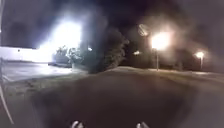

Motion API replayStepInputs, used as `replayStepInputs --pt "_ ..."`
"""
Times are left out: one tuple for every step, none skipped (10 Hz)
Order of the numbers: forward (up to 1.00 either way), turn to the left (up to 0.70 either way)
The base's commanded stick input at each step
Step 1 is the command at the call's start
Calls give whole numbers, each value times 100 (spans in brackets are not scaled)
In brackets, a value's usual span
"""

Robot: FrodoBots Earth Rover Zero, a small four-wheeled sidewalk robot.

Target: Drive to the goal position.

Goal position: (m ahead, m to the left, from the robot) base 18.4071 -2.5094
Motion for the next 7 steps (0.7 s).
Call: replayStepInputs --pt "50 0" --pt "50 0" --pt "50 0" --pt "50 0" --pt "50 -4" --pt "50 -9" --pt "50 -9"
